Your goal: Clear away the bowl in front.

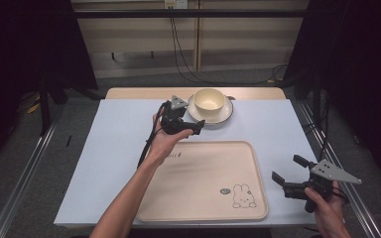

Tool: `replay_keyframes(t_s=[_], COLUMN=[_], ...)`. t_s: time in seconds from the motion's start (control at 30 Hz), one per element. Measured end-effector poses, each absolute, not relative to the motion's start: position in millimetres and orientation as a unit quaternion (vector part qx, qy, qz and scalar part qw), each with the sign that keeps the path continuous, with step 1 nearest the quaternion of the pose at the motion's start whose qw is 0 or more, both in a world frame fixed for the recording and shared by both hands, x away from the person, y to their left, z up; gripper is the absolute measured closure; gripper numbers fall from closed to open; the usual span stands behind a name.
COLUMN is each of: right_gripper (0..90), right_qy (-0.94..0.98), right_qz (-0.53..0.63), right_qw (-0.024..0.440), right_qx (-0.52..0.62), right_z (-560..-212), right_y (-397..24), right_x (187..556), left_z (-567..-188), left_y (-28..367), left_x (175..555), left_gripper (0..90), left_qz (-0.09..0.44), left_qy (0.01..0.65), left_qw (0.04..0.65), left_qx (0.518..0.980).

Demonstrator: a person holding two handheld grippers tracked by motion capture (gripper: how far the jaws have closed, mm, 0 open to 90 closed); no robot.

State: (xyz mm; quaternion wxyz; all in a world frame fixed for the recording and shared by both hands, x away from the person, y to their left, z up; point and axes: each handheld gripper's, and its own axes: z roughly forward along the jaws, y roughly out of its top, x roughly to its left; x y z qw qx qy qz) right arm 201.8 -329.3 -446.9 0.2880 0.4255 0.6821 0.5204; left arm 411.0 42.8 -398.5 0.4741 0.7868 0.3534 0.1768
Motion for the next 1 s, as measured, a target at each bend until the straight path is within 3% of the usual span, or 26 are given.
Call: replay_keyframes(t_s=[0.43, 0.63, 1.0], right_gripper=[1.0, 1.0, 1.1], right_qy=[0.682, 0.682, 0.685], right_qz=[0.521, 0.524, 0.524], right_qw=[0.288, 0.287, 0.284], right_qx=[0.425, 0.423, 0.419], right_z=[-446.8, -446.7, -446.8], right_y=[-328.6, -328.1, -328.1], right_x=[201.5, 201.7, 201.7], left_z=[-394.2, -396.6, -404.6], left_y=[34.2, 29.6, 9.7], left_x=[446.3, 463.6, 491.0], left_gripper=[6.2, 13.1, 13.7], left_qz=[0.193, 0.184, 0.159], left_qy=[0.373, 0.387, 0.395], left_qw=[0.459, 0.449, 0.418], left_qx=[0.783, 0.784, 0.803])
